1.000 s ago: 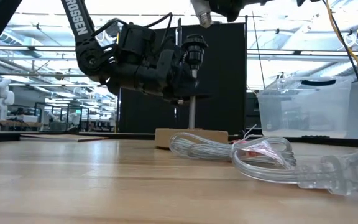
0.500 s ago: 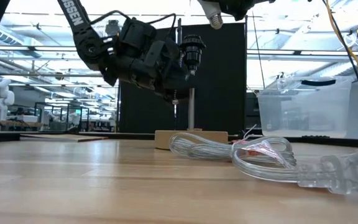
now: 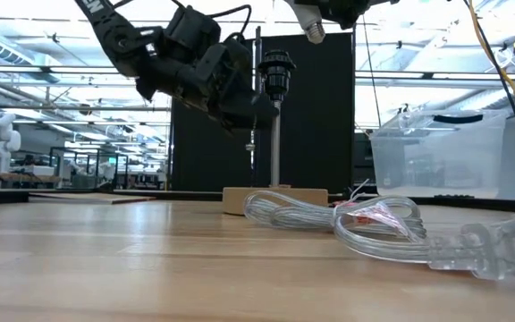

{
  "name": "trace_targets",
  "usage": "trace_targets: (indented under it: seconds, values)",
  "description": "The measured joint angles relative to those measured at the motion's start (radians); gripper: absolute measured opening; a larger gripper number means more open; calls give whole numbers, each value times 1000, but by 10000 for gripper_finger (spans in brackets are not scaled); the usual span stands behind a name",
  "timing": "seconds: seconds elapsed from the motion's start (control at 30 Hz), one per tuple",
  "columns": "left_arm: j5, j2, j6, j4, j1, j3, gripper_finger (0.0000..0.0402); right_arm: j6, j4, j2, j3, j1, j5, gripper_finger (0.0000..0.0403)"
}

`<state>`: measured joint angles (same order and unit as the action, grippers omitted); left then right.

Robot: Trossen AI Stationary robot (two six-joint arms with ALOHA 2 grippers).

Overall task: Screw lightbulb
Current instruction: Remove the white lightbulb from the desk lamp

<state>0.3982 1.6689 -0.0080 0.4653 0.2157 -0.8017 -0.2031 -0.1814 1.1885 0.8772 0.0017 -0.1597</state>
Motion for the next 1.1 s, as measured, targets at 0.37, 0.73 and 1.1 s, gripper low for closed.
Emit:
trace_targets:
  seconds: [0.37,0.73,1.1]
  values:
    - [-131,-217,31,-135,-25,68,220,24,44,-30,0,0,-154,176]
    - [-384,-558,-11,70,-19,391,220,258,298,-35,0,-1,-236,176]
    - [-401,-626,-62,172,68,504,220,599,608,-15,0,-42,-341,176]
